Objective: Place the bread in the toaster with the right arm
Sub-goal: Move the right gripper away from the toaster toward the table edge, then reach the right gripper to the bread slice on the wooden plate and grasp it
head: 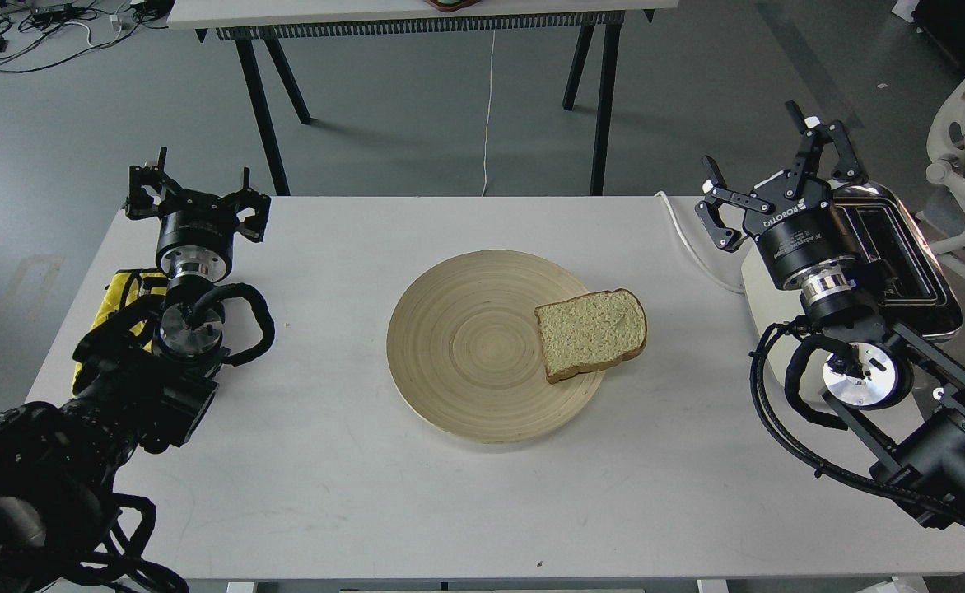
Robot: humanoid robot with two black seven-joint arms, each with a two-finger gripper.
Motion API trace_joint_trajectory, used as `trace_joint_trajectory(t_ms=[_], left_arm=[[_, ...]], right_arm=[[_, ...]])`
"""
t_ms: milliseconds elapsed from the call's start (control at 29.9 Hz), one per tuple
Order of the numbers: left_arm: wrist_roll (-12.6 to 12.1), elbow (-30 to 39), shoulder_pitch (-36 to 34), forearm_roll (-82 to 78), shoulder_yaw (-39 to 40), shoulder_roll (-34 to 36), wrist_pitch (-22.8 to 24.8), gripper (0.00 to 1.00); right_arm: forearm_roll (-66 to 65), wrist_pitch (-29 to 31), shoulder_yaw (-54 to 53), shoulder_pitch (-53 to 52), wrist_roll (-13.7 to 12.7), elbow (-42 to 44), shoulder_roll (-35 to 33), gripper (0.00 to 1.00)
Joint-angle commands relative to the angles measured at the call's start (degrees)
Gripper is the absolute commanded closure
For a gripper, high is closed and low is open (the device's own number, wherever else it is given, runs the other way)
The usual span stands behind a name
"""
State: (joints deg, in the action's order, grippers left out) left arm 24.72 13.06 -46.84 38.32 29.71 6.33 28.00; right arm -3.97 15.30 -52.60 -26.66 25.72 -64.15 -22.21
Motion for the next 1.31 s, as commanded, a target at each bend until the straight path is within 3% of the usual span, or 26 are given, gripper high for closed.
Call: trace_joint_trajectory(t_ms=[0,335,703,1038,1272], left_arm=[[0.0,0.0,0.0,0.0,0.0,0.0,0.0,0.0],[0.1,0.0,0.0,0.0,0.0,0.0,0.0,0.0],[0.0,0.0,0.0,0.0,0.0,0.0,0.0,0.0],[0.0,0.0,0.0,0.0,0.0,0.0,0.0,0.0],[0.0,0.0,0.1,0.0,0.0,0.0,0.0,0.0]], right_arm=[[0.0,0.1,-0.2,0.1,-0.1,0.1,0.1,0.02],[-0.9,-1.1,0.7,-0.2,0.0,0.0,0.1,0.02],[-15.9,-21.8,5.0,-4.2,-0.8,-2.6,-0.2,0.02],[-36.4,-42.2,17.6,-4.6,-2.3,-1.1,-0.1,0.02],[-38.3,-43.3,30.3,-4.6,-2.3,3.0,0.2,0.02]])
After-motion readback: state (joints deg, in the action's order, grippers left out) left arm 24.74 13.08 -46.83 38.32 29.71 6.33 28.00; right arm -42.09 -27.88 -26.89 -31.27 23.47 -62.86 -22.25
